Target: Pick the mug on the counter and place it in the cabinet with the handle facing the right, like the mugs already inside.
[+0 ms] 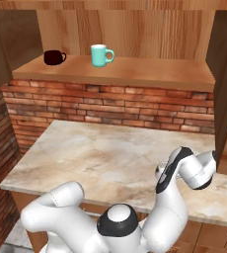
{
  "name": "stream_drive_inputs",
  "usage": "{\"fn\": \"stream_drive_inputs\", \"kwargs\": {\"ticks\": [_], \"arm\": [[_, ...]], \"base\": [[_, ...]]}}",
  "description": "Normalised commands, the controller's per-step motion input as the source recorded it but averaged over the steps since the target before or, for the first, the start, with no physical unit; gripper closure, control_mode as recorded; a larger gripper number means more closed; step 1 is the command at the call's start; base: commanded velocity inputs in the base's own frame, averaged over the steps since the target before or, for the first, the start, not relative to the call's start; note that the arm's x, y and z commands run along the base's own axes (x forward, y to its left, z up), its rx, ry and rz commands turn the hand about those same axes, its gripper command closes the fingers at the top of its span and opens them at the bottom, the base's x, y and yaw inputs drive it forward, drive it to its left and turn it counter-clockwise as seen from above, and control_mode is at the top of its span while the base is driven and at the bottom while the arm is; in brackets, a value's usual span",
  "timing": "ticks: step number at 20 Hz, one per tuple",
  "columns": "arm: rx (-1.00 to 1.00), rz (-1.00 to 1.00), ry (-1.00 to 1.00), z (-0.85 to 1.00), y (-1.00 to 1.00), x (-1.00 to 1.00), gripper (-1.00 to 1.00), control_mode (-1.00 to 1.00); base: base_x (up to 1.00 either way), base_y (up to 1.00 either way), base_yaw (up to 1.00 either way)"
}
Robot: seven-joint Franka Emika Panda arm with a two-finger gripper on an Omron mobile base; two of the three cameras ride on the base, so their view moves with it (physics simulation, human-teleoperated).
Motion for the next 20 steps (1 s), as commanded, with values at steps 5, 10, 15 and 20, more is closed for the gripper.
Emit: {"fn": "stream_drive_inputs", "kwargs": {"ticks": [5,10,15,20], "arm": [[0.00,0.02,0.00,-0.22,0.00,0.09,1.00,-1.00],[0.00,0.01,0.00,-0.17,0.00,0.02,1.00,-1.00],[0.00,0.01,-0.01,-0.13,0.00,0.00,1.00,-1.00],[0.00,0.00,-0.05,-0.02,0.01,0.00,1.00,-1.00]], "base": [[0.00,0.00,0.00],[0.00,0.00,0.00],[0.00,0.00,0.00],[0.00,0.00,0.00]]}}
